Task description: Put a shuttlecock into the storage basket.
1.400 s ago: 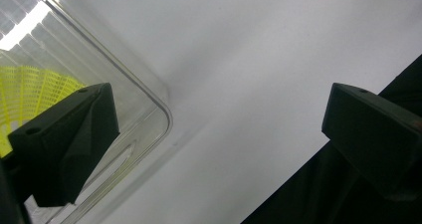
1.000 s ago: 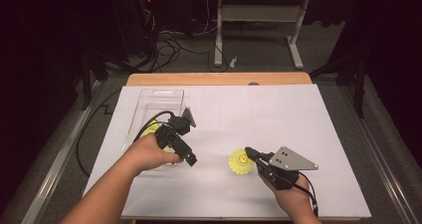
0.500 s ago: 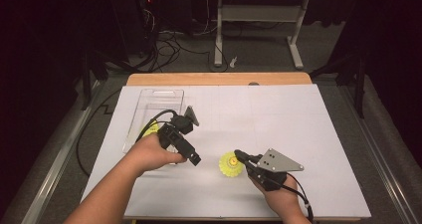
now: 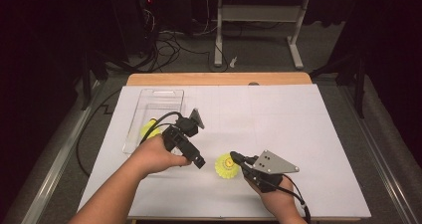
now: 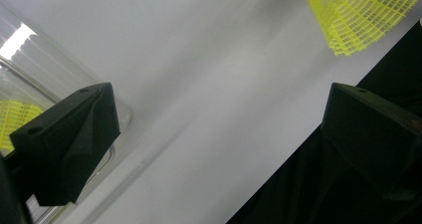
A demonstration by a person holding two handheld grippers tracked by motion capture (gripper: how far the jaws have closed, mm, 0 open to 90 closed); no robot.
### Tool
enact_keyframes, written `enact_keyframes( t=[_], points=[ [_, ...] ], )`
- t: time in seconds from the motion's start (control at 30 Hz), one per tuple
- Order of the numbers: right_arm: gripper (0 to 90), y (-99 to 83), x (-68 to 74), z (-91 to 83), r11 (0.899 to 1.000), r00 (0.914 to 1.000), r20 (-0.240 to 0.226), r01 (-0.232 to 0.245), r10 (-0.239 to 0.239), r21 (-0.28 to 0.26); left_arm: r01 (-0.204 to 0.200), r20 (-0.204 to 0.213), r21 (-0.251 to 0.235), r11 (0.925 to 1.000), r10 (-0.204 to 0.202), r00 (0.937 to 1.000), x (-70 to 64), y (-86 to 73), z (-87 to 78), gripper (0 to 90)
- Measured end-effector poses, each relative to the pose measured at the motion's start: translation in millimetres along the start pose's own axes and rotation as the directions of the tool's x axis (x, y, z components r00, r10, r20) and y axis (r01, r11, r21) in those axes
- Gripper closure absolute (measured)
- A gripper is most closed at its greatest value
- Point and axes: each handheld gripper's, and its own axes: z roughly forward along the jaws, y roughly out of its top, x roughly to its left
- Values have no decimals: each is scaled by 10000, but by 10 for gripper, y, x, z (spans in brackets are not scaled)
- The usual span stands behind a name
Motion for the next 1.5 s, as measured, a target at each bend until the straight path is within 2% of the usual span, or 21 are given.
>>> enact_keyframes(
  t=[0.47,0.57,0.73,0.93,1.5],
  points=[
    [900,24,75,48,9998,9997,-167,184,-184,-53,-227,-26,220,9995,227,9997,-107,-29,97,34],
    [900,38,100,60,9997,9995,-225,235,-237,-95,-179,61,116,9998,178,9998,-134,-28,110,56],
    [900,51,139,82,9994,9989,-360,311,-315,-117,-265,189,233,9994,260,9995,-172,-19,137,101],
    [900,66,172,88,9991,9983,-420,399,-404,-127,-354,394,286,9990,343,9986,-223,-34,150,181],
    [900,77,262,139,9983,9970,-528,566,-572,-126,-679,625,523,9963,646,9960,-253,-71,151,527]
  ],
)
